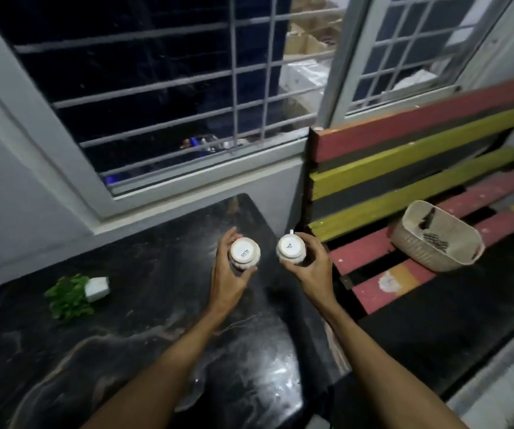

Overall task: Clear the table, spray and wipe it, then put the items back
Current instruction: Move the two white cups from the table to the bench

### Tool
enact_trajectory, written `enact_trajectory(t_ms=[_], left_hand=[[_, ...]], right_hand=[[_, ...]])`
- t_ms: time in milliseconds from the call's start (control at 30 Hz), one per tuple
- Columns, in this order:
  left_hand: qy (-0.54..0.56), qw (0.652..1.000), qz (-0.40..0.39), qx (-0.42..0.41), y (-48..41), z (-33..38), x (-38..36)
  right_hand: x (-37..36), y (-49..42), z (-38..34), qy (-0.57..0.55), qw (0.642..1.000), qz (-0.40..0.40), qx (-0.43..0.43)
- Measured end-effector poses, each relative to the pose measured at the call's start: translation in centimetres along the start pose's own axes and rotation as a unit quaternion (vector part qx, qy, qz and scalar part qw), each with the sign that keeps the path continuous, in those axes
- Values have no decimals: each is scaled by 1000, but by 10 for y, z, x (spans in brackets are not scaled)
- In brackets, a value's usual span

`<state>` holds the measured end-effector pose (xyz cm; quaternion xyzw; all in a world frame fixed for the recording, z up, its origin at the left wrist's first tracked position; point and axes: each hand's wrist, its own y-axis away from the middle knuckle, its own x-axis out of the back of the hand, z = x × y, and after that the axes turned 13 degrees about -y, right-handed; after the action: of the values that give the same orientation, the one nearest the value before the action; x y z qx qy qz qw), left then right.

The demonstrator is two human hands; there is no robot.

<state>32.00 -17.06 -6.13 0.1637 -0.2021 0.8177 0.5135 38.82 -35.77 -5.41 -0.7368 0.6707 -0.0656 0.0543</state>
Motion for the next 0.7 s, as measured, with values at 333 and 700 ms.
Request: enact_trajectory(t_ms=[333, 700], left_hand=[[-47, 992, -112, -24, -69, 51, -249], [-59, 985, -165, -8, -127, -40, -496]], right_hand=[[209, -121, 101, -13, 995, 56, -84], [330, -210, 302, 35, 982, 99, -154]])
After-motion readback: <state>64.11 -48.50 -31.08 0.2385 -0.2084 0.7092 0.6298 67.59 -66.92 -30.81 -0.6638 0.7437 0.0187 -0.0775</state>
